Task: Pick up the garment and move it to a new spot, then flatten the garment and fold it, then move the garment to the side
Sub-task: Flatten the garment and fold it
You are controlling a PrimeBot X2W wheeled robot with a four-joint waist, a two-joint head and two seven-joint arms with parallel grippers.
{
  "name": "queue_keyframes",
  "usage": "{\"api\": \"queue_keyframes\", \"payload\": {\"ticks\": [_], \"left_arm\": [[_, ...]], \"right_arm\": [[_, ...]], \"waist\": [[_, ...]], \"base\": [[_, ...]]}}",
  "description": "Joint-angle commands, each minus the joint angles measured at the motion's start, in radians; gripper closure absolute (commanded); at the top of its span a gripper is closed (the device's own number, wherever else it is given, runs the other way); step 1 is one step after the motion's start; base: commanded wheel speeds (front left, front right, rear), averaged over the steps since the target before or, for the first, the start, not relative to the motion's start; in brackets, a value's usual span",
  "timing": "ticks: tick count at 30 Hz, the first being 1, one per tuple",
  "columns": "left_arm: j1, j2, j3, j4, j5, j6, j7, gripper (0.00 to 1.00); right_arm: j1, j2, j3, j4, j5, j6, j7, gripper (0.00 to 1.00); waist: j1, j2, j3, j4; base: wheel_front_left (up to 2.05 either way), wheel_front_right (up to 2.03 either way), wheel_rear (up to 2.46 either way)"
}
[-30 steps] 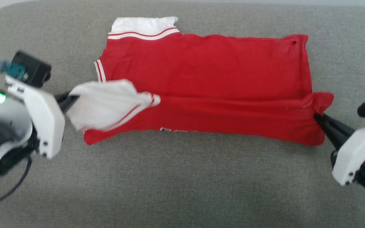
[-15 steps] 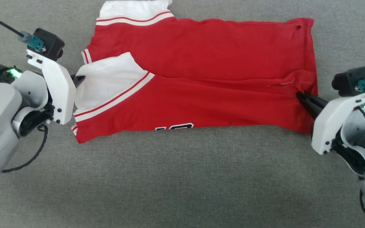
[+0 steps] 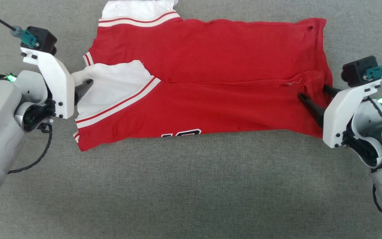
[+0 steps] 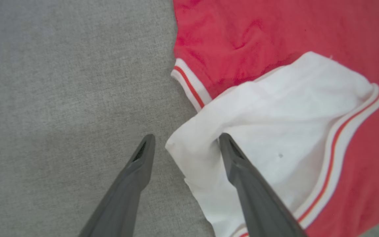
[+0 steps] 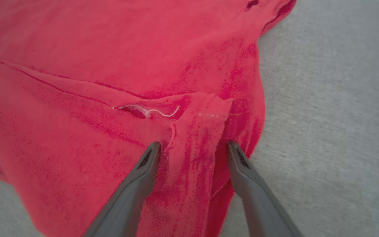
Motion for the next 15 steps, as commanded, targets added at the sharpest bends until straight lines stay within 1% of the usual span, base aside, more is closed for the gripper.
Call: {"api": "queue_keyframes", "payload": {"ticks": [1, 7, 9, 10, 13, 15], "left_arm": [[-0.016, 0.002, 0.007, 0.003, -0.012, -0.005, 0.003, 0.00], [-0.007, 0.047, 0.015, -0.042, -0.039, -0.005, 0.021, 0.00], [0.006, 0.068, 0.018, -0.077, -0.040, 0.006, 0.031, 0.00], [0.021, 0.092, 0.020, -0.126, -0.046, 0.026, 0.037, 0.00], [0.052, 0.135, 0.019, -0.230, -0.043, 0.074, 0.041, 0.00], [0.083, 0.165, 0.021, -0.309, -0.055, 0.114, 0.052, 0.00]], "right_arm": [[0.006, -0.001, -0.007, -0.009, -0.010, -0.001, 0.002, 0.00], [0.052, 0.010, -0.085, -0.104, -0.033, 0.000, -0.039, 0.00], [0.075, 0.020, -0.123, -0.146, -0.051, 0.000, -0.063, 0.00], [0.101, 0.035, -0.163, -0.191, -0.069, 0.000, -0.092, 0.00], [0.143, 0.072, -0.231, -0.253, -0.113, 0.000, -0.141, 0.00], [0.169, 0.099, -0.269, -0.297, -0.142, 0.000, -0.176, 0.00]], "waist": [[0.0000, 0.0000, -0.007, 0.001], [0.0000, 0.0000, -0.033, 0.003], [0.0000, 0.0000, -0.040, 0.003], [0.0000, 0.0000, -0.048, 0.005], [0.0000, 0.0000, -0.057, 0.006], [0.0000, 0.0000, -0.062, 0.007]], "base": [[0.00, 0.00, 0.00], [0.00, 0.00, 0.00], [0.00, 0.00, 0.00], [0.00, 0.00, 0.00], [0.00, 0.00, 0.00], [0.00, 0.00, 0.00]]}}
